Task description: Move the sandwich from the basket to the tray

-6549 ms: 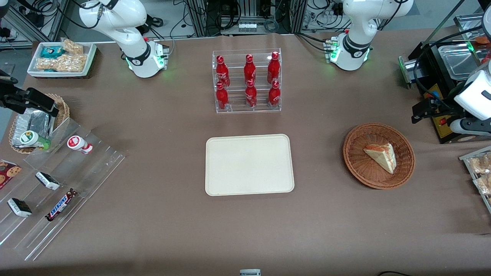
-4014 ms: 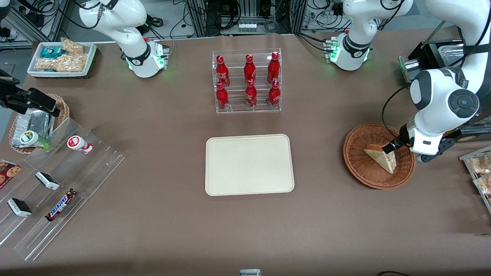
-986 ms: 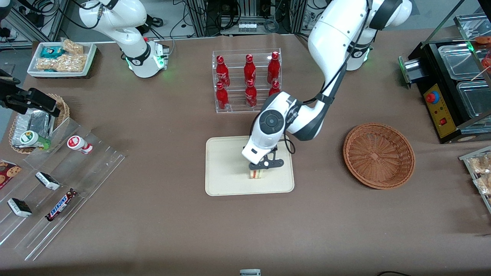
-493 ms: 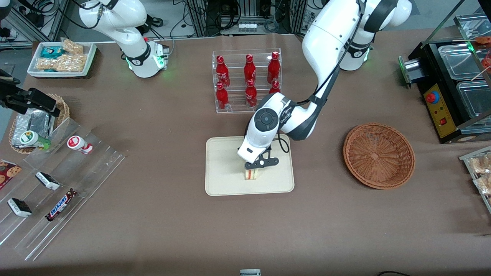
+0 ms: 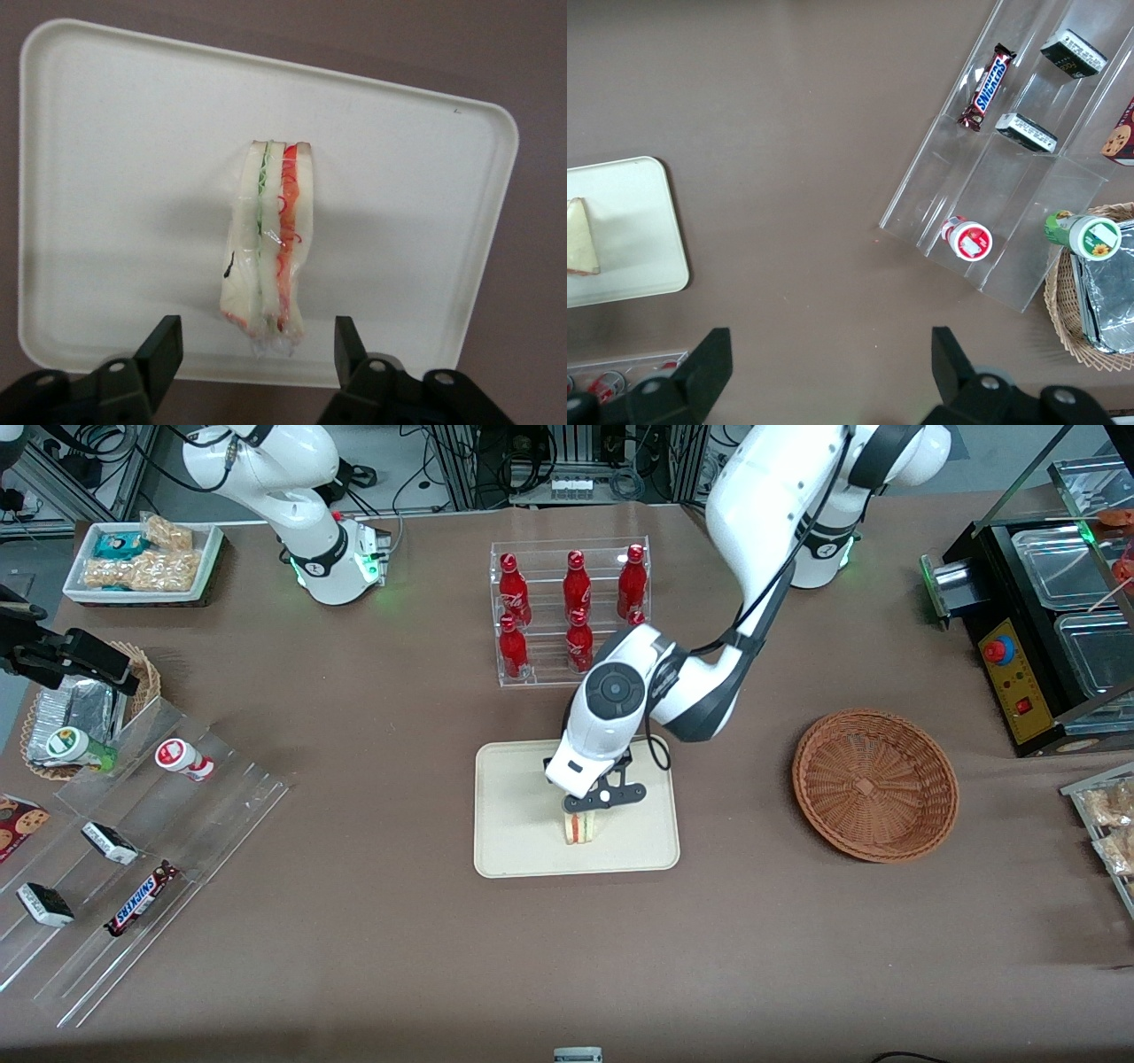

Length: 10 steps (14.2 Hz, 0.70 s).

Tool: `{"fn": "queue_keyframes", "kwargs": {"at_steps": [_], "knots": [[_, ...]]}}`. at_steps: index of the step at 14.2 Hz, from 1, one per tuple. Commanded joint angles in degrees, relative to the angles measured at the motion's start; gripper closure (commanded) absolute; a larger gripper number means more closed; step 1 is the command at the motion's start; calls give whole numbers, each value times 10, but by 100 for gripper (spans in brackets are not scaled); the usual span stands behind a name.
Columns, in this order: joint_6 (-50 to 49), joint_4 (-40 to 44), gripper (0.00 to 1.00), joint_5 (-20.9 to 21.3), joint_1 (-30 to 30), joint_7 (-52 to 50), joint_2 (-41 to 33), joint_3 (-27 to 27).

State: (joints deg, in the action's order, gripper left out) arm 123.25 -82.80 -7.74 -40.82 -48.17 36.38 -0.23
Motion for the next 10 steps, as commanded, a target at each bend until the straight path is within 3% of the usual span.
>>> {"fn": "queue_keyframes", "kwargs": {"at_steps": [1, 4, 8, 10], "knots": [[-52, -12, 0, 11, -3, -7, -61, 30], [-96, -17, 0, 50, 0, -3, -110, 45], [-154, -37, 0, 49, 55, 1, -127, 52], [-156, -70, 0, 50, 96, 52, -158, 52]]}}
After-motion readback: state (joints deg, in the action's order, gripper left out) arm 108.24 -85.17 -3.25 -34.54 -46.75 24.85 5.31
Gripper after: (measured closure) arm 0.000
